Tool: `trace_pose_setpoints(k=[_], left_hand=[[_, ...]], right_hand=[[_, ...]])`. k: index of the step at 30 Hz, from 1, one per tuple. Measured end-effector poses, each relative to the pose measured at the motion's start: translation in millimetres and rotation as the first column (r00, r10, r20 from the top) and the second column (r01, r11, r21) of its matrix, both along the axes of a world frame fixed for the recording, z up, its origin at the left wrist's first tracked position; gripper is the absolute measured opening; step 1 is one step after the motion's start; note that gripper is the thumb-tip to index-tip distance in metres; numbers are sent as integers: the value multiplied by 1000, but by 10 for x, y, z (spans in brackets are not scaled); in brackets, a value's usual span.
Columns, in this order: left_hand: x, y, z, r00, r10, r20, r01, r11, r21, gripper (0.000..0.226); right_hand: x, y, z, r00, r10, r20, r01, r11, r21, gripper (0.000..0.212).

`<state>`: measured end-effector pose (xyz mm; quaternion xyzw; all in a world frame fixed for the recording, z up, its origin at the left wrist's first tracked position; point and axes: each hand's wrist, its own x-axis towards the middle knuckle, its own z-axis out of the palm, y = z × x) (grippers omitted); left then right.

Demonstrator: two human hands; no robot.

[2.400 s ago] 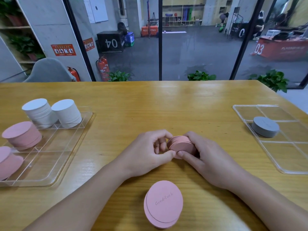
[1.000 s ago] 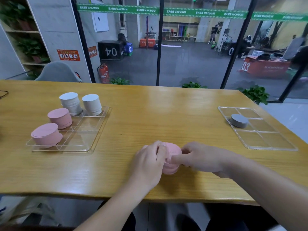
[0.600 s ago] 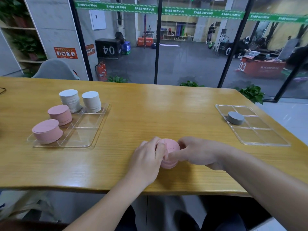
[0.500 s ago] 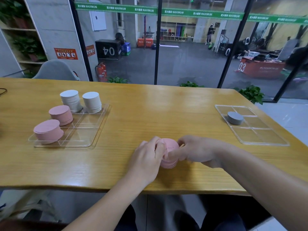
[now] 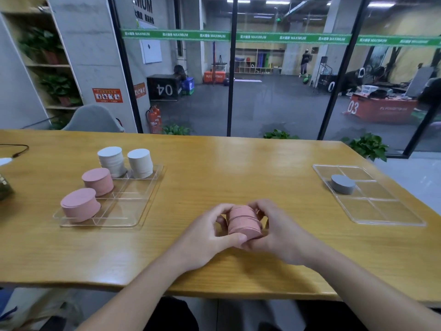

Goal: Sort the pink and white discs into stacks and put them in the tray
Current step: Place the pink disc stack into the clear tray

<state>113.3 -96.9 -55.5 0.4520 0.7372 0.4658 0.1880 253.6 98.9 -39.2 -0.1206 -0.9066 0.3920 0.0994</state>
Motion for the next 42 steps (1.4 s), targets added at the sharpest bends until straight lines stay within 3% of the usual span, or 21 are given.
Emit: trace_pose_setpoints(k=[3, 6, 10, 13, 17, 20, 25, 33, 36, 40, 42], left_hand=[[-22, 56, -32, 998, 25, -54, -24, 1000, 8, 60], [-53, 52, -91, 996, 47, -71, -52, 996, -73, 73], [83, 129, -148, 952, -8, -305, -73, 965, -252, 101], [109, 162, -178, 927, -14, -376, -100, 954, -282, 96], [66, 139, -117, 944, -99, -314, -7, 948, -320, 86], [-42, 108, -118, 953, -123, -278, 42, 958, -283, 79], [-124, -1, -27, 978, -154, -138, 119, 966, -229, 59], [-168, -201, -32, 990, -114, -87, 100, 983, -155, 58], [-355, -457, 43, 997, -37, -62, 30, 994, -106, 58], [-702, -958, 83, 979, 204, 3, -204, 979, 10, 62], [-803, -1245, 119, 945, 315, -83, -311, 948, 67, 53]], right_hand=[[-42, 46, -145, 998, -22, -58, 20, 999, -32, 88], [-23, 22, -241, 1000, 16, -7, -15, 996, 86, 101], [-48, -60, -268, 998, 17, 54, -30, 969, 245, 109], [-53, -73, -285, 998, 43, 47, -54, 959, 277, 109], [-34, -25, -261, 995, 84, 59, -97, 959, 268, 109], [28, 42, -244, 996, 93, -16, -88, 980, 178, 98], [133, 130, -190, 982, 29, -185, -7, 993, 121, 52], [21, -6, -67, 972, 67, -226, -51, 996, 76, 45], [-288, -179, 31, 973, 73, -221, -67, 997, 32, 44], [-1029, -544, 157, 976, 76, -202, -104, 986, -131, 39], [-1424, -811, 226, 979, 96, -180, -138, 962, -238, 39]])
